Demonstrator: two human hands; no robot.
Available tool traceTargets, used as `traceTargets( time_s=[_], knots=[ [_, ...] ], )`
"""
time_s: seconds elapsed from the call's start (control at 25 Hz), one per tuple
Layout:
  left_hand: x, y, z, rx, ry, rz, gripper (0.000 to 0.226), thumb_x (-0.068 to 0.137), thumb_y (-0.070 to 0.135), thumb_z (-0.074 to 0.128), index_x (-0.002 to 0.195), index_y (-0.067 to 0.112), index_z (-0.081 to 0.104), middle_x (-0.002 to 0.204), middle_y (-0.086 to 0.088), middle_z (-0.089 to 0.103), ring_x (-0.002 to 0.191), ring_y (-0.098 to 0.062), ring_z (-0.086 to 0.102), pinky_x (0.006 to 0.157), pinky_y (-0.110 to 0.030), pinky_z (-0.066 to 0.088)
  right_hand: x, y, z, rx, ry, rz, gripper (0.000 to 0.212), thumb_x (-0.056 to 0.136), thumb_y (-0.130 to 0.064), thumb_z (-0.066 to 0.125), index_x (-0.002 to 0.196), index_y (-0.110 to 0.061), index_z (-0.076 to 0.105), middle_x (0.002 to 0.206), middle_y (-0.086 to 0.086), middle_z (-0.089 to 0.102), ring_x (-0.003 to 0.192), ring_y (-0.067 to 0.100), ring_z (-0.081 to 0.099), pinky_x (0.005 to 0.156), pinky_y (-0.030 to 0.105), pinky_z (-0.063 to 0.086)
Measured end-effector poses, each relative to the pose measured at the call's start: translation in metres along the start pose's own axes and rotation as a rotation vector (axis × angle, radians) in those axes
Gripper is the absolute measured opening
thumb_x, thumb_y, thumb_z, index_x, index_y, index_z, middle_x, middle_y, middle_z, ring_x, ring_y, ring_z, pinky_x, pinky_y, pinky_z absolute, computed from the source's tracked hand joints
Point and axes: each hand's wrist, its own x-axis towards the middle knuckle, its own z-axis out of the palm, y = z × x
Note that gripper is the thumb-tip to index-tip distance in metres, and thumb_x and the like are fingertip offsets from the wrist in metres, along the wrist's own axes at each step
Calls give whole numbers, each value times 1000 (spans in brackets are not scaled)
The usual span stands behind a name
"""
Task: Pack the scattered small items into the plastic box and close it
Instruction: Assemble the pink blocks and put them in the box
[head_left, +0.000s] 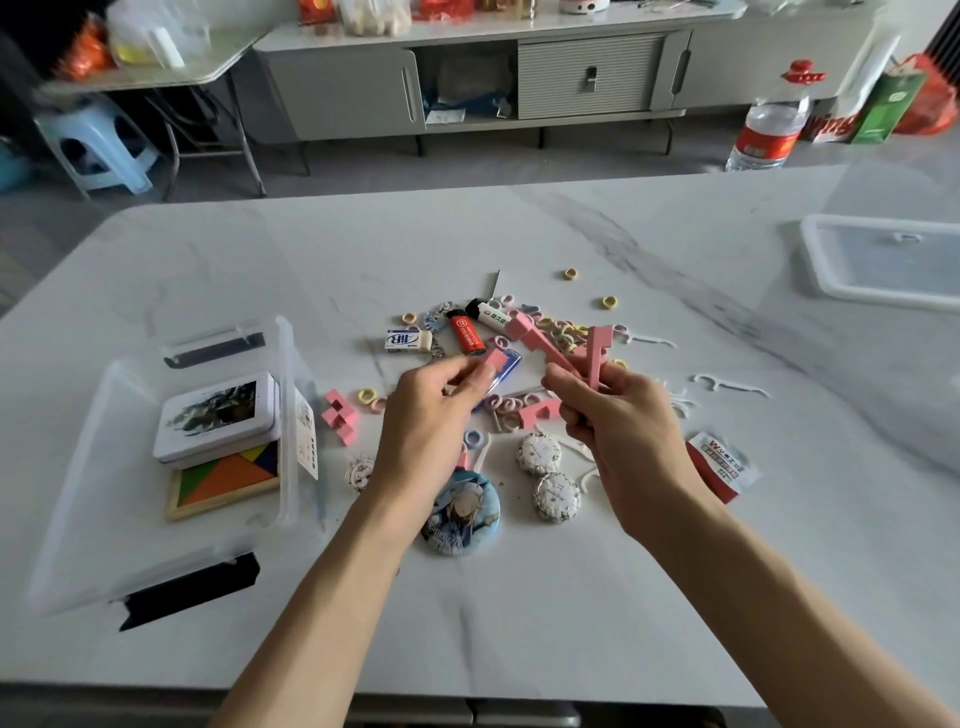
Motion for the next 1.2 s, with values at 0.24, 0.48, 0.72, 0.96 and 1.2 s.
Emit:
traceTargets(
  time_s=[0.24, 0.48, 0.72, 0.96, 1.2],
  knots=[
    [5, -2, -3, -265, -23, -133, 13, 91, 15, 65, 101, 21, 71, 90, -2, 76, 79, -15, 71, 67, -27, 52, -1, -2, -1, 88, -21, 45, 18, 81, -4, 72, 97, -11, 76, 66, 0, 58, 50, 7, 41, 49, 15, 35],
    [4, 0, -2, -449, -93, -160, 23, 90, -8, 58, 106, 8, 60, 93, -13, 75, 84, -26, 73, 77, -35, 60, -4, -2, 4, 60, -34, 39, 24, 81, 0, 70, 101, -11, 74, 56, -12, 59, 47, 0, 47, 49, 13, 36],
    [3, 2, -1, -506, -78, -143, 16, 84, -4, 65, 91, 7, 74, 88, -16, 73, 73, -23, 73, 60, -25, 57, -10, 0, 9, 10, -95, -47, 23, 80, 2, 70, 102, -4, 73, 67, -7, 71, 56, -1, 64, 53, 6, 45],
    [5, 0, -4, -548, -39, -125, 8, 71, 12, 74, 78, 12, 78, 81, -14, 75, 73, -25, 74, 67, -27, 59, -8, 1, 6, -5, -69, -24, 24, 78, 3, 71, 98, -10, 76, 71, -1, 71, 57, 1, 62, 53, 7, 44],
    [3, 3, -2, -552, -15, -114, 8, 73, 21, 73, 74, 15, 79, 78, -11, 75, 70, -23, 74, 65, -27, 59, -9, 4, 4, -76, -149, -27, 21, 77, -6, 76, 91, -21, 78, 75, -4, 71, 67, 4, 59, 61, 9, 44]
  ],
)
